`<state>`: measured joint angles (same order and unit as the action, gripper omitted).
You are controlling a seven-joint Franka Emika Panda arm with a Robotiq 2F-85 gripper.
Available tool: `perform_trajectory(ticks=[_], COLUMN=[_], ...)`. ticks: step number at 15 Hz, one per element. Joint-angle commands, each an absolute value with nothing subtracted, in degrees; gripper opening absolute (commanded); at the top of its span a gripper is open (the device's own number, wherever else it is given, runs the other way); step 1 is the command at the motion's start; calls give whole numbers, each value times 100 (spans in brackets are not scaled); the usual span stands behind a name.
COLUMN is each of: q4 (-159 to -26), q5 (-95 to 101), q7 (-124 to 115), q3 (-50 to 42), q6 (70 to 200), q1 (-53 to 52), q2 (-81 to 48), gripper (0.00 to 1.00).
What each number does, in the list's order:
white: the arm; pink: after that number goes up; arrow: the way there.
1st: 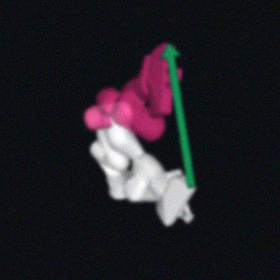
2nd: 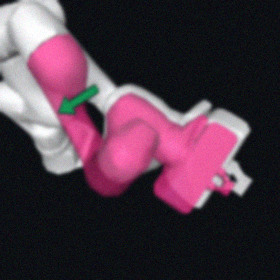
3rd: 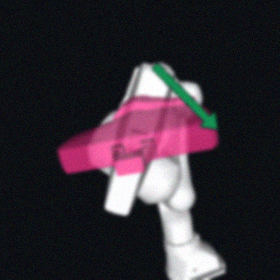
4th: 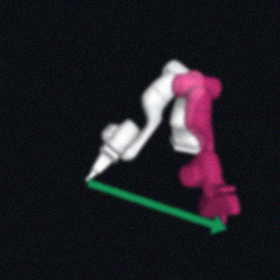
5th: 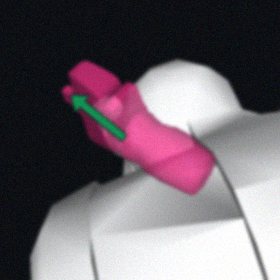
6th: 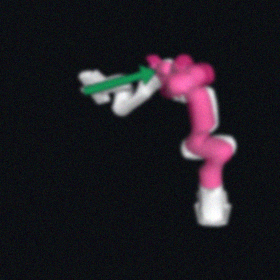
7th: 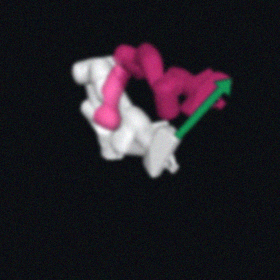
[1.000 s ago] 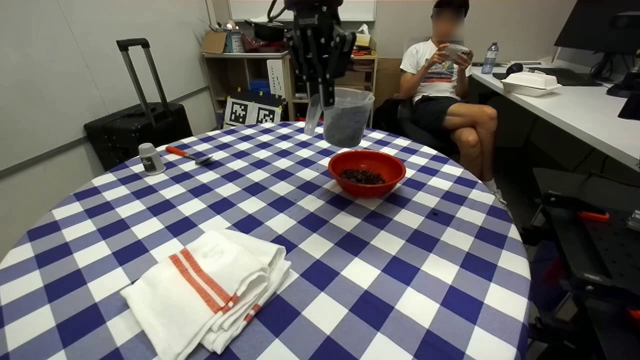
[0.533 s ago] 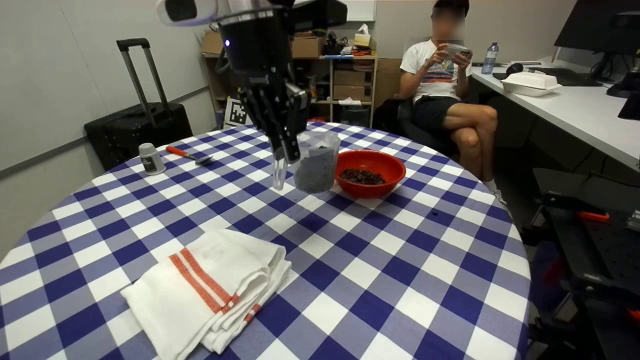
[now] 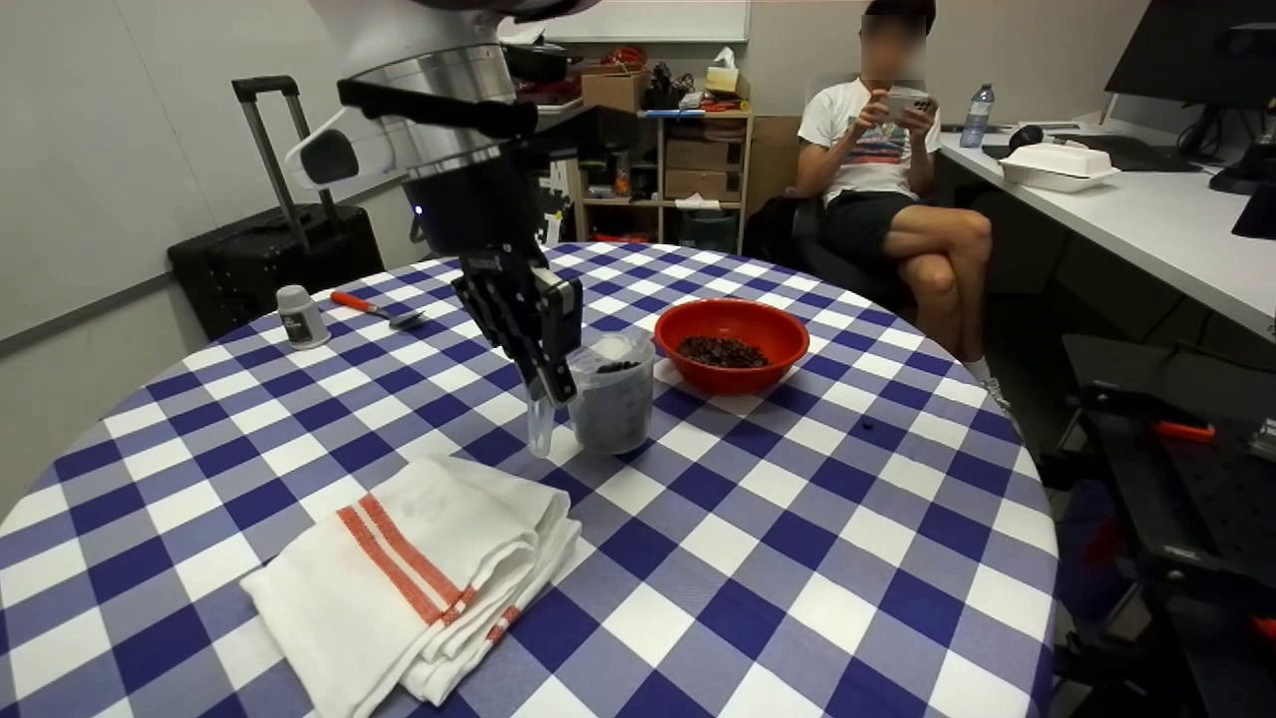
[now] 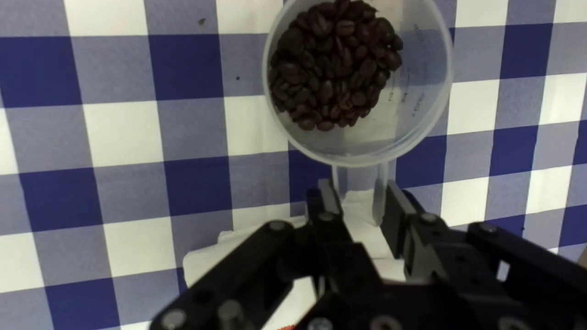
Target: Pour some contents from the transparent jar into the bowl
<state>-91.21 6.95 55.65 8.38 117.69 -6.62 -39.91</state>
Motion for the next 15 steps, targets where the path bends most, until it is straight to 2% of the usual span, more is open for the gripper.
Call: perform_trajectory(ticks=[1, 3, 4, 5, 11, 12, 15], q4=[-8667, -8601, -8569, -8561, -9002, -9146, -9533], q5=[763, 775, 789, 766, 610, 564, 282], q7=[5270, 5152, 5046, 5037, 5044, 4925, 4210], q3=[856, 849, 830, 858, 974, 951, 855], q6=[11568, 11563, 11533, 11533, 11684, 11722, 11690], q1=[-708, -720, -737, -712, -495, -458, -330], q2=[-4291, -4360, -4391, -4406, -3812, -3610, -3025], gripper=[7, 9, 52, 53, 95, 99, 100])
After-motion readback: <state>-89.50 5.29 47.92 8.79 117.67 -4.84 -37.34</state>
